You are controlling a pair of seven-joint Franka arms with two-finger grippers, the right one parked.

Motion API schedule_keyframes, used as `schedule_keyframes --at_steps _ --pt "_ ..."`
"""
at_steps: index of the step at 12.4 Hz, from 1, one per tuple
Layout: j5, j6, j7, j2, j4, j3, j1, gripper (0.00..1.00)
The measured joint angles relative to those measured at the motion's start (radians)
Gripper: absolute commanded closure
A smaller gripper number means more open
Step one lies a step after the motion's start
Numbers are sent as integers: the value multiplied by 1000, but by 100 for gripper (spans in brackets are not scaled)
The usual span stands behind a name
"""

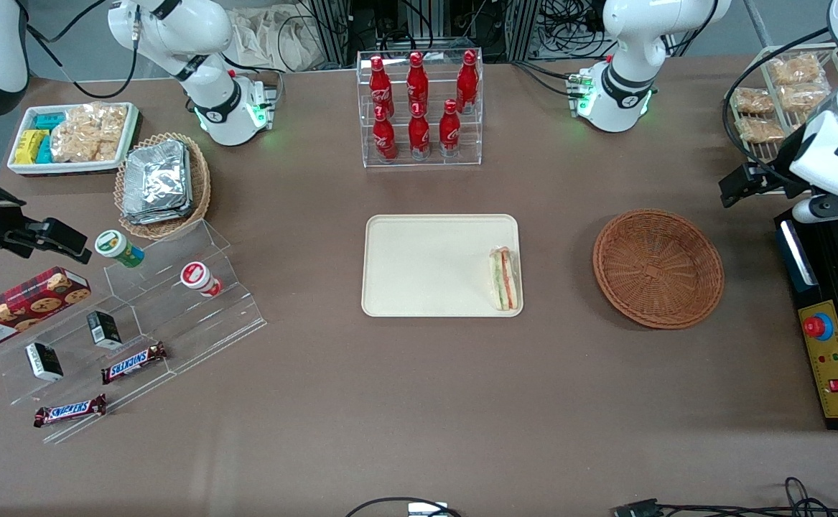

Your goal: Place sandwich from basket to tray

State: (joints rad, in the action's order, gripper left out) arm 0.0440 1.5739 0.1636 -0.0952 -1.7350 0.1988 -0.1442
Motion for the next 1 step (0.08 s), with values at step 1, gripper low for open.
schedule_keyframes --at_steps 1 --pt "0 0 0 0 1 3 -2 0"
